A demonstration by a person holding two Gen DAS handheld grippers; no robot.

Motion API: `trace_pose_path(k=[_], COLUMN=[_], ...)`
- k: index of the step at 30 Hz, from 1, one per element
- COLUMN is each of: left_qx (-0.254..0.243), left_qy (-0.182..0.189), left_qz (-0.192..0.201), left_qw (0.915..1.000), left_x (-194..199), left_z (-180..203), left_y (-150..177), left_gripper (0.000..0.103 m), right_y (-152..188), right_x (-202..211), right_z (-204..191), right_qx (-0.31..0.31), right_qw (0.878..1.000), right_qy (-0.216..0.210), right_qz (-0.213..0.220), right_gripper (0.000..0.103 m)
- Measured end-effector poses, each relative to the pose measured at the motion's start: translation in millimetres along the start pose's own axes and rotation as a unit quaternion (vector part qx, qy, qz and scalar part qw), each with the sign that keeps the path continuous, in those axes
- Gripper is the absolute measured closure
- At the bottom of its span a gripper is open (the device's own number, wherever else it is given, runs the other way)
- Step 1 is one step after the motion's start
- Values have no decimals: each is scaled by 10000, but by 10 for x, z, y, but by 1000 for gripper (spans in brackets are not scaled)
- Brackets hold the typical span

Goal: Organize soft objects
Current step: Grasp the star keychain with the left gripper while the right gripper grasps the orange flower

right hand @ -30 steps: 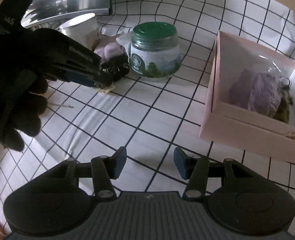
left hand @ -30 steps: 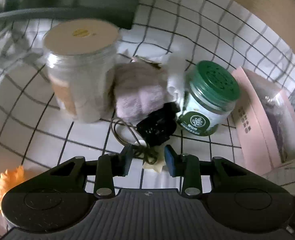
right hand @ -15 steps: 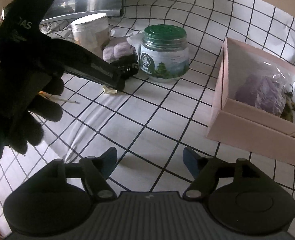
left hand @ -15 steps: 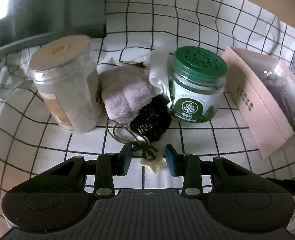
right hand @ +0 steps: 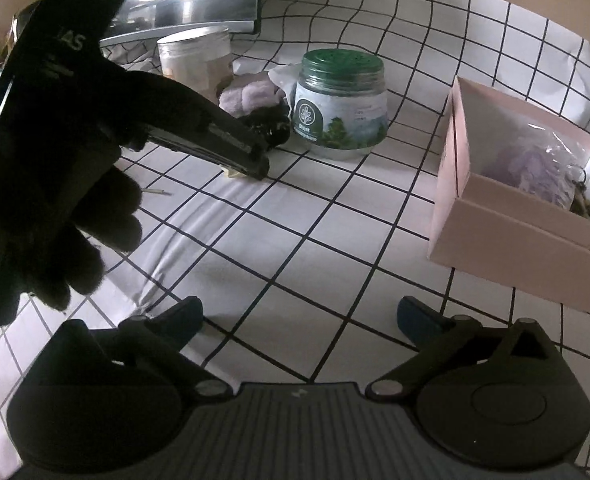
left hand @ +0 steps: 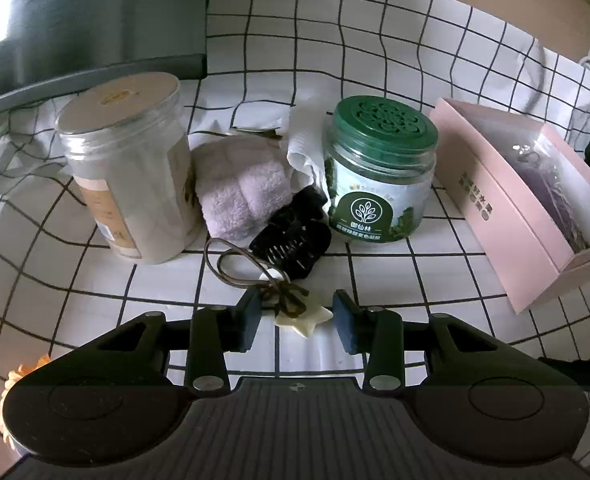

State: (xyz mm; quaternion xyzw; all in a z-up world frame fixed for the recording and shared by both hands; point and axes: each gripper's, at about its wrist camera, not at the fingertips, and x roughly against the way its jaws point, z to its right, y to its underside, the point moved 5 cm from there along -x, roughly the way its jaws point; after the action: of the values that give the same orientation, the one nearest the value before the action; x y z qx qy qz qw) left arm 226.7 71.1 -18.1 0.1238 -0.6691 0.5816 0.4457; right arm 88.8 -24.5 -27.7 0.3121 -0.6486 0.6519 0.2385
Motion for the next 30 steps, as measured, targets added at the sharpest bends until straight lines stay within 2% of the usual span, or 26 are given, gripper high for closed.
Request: trace_pose_path(k=[2,7,12,15,18,22,25,30], left_qx=[-63,-45,361,595,873,1441,1719,2114], left_qy=[-84,-235,-143,-146,-168,-450,-764,-1162], left_qz=[24,232,233,382,590,924,1034,1101], left_qw=[9999,9994,9990,9974,9943,9842,9767,9642], left_x=[-2,20,114,304,587,1055,1381,1782], left_z=[25,16,-142,-324,-604,-1143,-1583,-2129], left_y=[7,62,94,100,90,108,183,442], left_gripper=[60,68,71,71,71,71,71,71], right_y=[-2,10,-7,-81,-246,-528,-681,-893], right_x=[1,7,18,30,74,35,-123,-391], right_z=[-6,-8,7,-3,-130,-516,-825,-1344], right_qx=[10,80,98,47,100,790,1232,1950], right_qw=[10000,10000,9999,9992,9969,9905,9848,9659], right_qy=[1,-46,-60,-263,-752,-1126,-1225,-1703], right_qz=[-11,25,-116,-281,-215,0,16,-28], right_gripper=[0,0,1,7,7,7,12,17])
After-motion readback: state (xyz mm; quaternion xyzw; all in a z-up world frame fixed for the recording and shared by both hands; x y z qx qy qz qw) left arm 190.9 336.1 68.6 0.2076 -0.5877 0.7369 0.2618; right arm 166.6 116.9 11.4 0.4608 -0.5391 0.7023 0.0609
